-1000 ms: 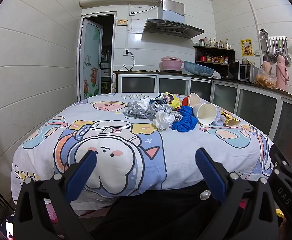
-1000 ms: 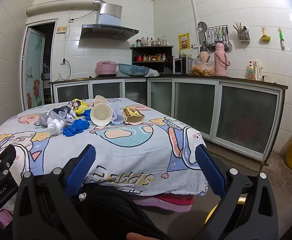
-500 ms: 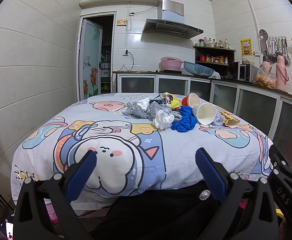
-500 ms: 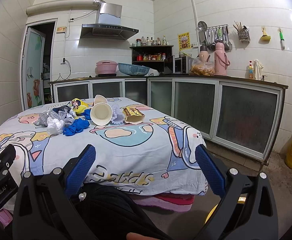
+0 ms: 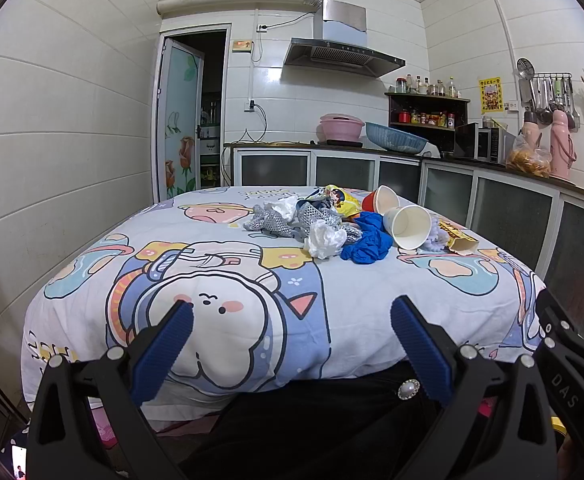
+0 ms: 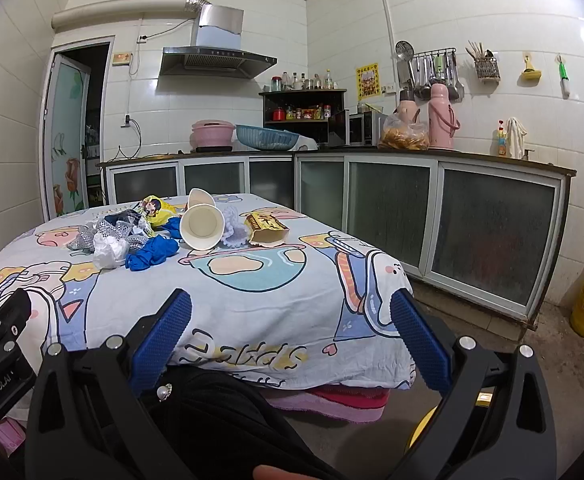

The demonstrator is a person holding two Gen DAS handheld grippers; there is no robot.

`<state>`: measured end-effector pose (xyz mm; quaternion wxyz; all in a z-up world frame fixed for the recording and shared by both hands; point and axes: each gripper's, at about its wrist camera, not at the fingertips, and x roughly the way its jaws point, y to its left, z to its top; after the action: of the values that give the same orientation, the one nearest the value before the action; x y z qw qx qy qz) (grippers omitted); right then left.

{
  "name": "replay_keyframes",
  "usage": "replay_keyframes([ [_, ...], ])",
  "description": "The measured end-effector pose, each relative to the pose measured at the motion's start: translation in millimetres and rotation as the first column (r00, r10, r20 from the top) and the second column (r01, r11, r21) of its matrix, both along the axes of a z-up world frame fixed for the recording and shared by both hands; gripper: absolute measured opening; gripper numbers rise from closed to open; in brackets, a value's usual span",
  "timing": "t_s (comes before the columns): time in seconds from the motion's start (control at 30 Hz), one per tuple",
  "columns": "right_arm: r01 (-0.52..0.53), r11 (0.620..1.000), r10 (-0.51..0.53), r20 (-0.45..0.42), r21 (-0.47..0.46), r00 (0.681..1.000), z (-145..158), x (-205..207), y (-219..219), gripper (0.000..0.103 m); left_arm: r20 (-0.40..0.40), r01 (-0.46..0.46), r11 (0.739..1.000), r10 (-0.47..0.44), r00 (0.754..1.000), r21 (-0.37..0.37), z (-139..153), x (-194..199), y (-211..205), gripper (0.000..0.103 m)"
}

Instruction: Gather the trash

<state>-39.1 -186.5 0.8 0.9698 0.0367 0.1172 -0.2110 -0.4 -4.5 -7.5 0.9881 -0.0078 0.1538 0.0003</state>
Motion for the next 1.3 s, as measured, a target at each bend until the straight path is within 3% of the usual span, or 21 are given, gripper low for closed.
replay_keyframes([
  [1.3,0.002,1.000,-0.002,-0.008,0.008,1.000,-2.4,0.0,-1.5,0.095,-0.001,0.000,1.000,0.000,1.000,0.000,2.3,0.8,1.1,0.095],
])
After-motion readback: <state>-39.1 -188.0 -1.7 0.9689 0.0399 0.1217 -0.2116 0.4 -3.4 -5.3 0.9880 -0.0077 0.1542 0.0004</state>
